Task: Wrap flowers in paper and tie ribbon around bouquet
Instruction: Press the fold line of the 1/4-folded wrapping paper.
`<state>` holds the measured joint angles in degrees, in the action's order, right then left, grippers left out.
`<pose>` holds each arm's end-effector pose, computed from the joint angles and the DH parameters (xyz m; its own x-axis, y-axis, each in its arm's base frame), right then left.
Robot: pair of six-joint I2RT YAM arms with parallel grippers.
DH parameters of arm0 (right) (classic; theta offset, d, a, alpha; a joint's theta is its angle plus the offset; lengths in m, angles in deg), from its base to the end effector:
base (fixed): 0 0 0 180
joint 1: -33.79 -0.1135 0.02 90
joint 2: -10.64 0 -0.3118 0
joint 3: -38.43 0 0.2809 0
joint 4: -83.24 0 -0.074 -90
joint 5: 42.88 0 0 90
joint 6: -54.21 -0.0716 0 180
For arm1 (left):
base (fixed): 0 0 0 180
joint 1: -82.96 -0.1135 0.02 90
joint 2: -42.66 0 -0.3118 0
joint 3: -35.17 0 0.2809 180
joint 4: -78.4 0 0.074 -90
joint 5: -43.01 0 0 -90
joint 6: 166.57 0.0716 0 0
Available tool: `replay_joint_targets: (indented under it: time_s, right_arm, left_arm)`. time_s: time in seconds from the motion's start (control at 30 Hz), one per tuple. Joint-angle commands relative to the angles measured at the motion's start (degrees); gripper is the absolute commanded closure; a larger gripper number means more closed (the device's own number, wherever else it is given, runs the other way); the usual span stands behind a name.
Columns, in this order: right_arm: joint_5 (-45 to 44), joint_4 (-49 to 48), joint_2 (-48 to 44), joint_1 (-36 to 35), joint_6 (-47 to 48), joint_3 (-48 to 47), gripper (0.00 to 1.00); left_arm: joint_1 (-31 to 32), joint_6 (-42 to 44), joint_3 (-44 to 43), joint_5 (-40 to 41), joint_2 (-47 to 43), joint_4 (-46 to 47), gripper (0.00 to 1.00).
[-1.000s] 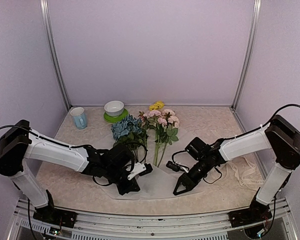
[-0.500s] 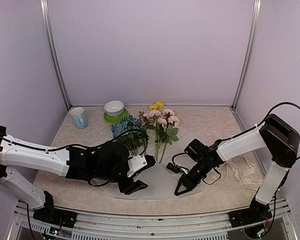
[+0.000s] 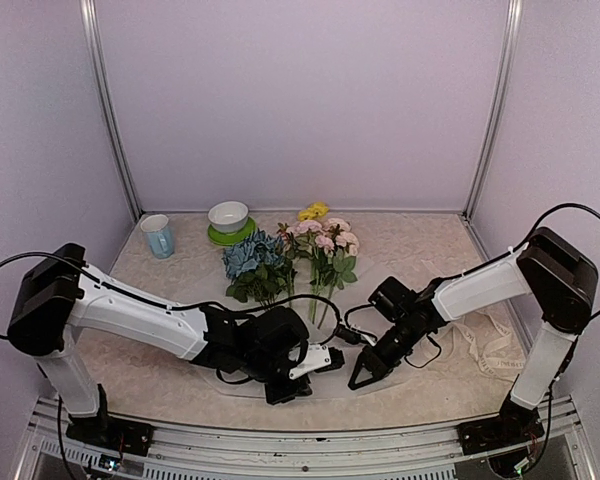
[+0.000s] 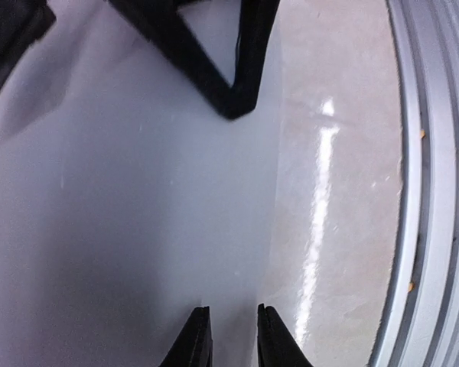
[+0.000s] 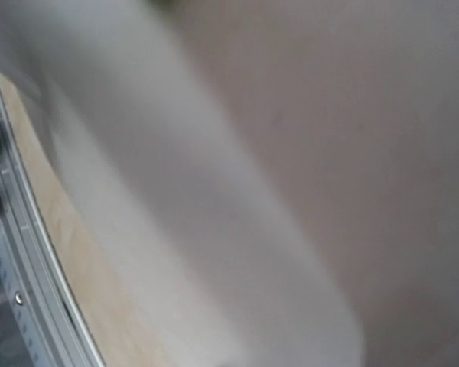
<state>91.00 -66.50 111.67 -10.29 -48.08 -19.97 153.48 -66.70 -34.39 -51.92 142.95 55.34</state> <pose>0.1977 0.2605 0.1092 -0.8088 -0.5696 -0.1465 -0.4869 0.5088 0.7099 0.1286 -0.3820 0.1595 -0.1012 0.7982 -0.5939 0.9882 0.1498 0.0329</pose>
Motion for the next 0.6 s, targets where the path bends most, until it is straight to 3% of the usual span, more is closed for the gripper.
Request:
replay_joint_targets:
  time_s: [0.0, 0.23, 0.37, 0.57]
  right_arm:
    - [-0.9, -0.3, 0.6, 0.6, -0.5, 0.0, 1.00]
    - [-1.2, -0.2, 0.2, 1.2, -0.4, 0.8, 1.00]
    - [-1.2, 0.3, 0.3, 1.7, 0.1, 0.7, 1.00]
    - [-1.6, 1.3, -0.2, 2.2, 0.8, 0.6, 1.00]
  left_arm:
    - [-3.3, -1.2, -0.8, -1.0, 1.8, -5.4, 0.79]
    - [-3.6, -8.6, 2.6, -4.6, 1.7, -11.2, 0.82]
    - [-4.7, -14.0, 4.1, -5.3, 2.5, -14.8, 0.88]
    - [-4.8, -21.3, 3.4, -1.8, 2.3, -21.2, 0.90]
